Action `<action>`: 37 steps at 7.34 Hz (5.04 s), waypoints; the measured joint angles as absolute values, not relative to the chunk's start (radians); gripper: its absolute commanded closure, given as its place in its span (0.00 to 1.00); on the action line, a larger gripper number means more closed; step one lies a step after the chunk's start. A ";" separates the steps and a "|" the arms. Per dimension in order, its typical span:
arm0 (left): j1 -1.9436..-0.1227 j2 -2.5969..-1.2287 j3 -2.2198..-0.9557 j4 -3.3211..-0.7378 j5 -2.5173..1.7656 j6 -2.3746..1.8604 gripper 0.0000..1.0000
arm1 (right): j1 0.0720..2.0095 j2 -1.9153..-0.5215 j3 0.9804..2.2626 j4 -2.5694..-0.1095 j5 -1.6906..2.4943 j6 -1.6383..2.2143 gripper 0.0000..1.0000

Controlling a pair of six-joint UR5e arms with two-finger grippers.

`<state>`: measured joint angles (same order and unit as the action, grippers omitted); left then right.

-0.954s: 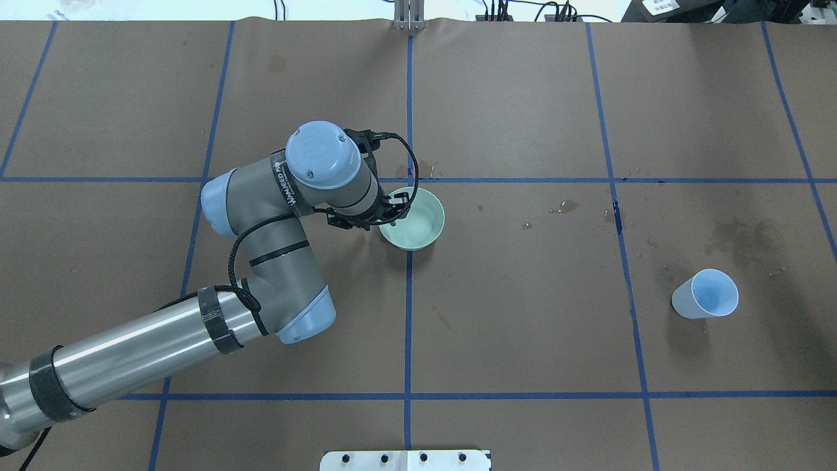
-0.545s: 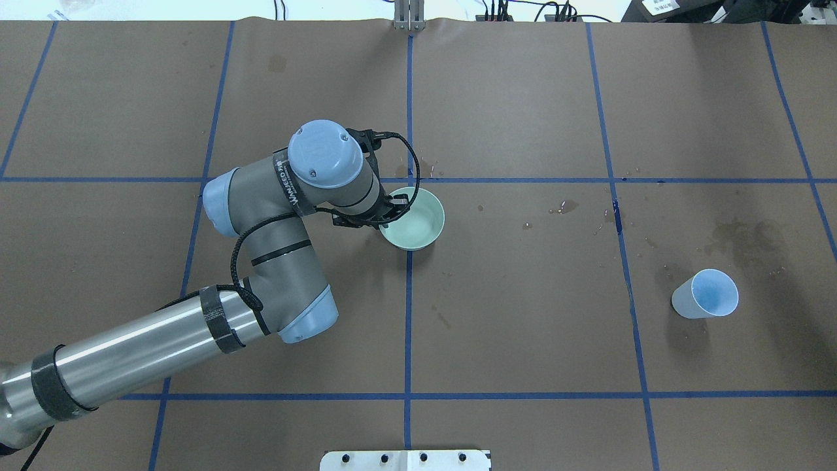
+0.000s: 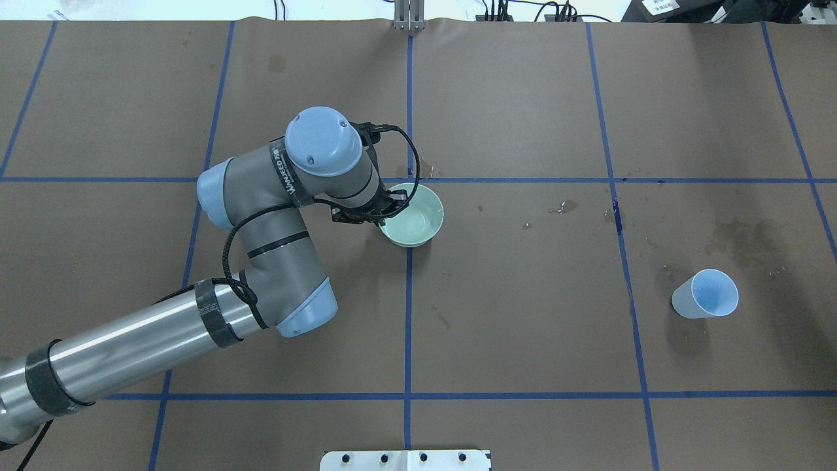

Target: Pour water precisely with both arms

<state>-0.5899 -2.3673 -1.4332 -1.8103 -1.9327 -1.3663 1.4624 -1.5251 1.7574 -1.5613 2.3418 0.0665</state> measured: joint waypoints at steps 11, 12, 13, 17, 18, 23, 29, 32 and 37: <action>-1.106 -1.765 -1.678 -1.813 -2.298 -0.742 1.00 | 1.538 -1.584 1.700 -1.642 2.324 -0.031 0.00; -1.111 -1.708 -1.672 -1.869 -2.298 -0.727 1.00 | 1.537 -1.581 1.702 -1.644 2.312 -0.031 0.00; -1.112 -1.654 -1.668 -1.933 -2.298 -0.725 1.00 | 1.537 -1.579 1.703 -1.644 2.308 -0.031 0.00; -1.099 -1.542 -1.724 -2.078 -2.301 -0.883 1.00 | 1.537 -1.577 1.704 -1.644 2.304 -0.031 0.00; -1.083 -1.517 -1.730 -2.137 -2.300 -0.940 1.00 | 1.537 -1.577 1.703 -1.644 2.304 -0.031 0.00; -0.909 -1.327 -1.855 -2.299 -2.240 -1.135 1.00 | 1.537 -1.578 1.702 -1.644 2.304 -0.032 0.00; -0.823 -1.304 -1.868 -2.296 -2.197 -1.157 1.00 | 1.537 -1.578 1.691 -1.644 2.304 -0.032 0.00; -0.793 -1.318 -1.854 -2.293 -2.191 -1.174 0.27 | 1.536 -1.577 1.691 -1.644 2.304 -0.032 0.00; -0.774 -1.321 -1.853 -2.293 -2.152 -1.176 0.00 | 1.536 -1.577 1.689 -1.644 2.303 -0.032 0.00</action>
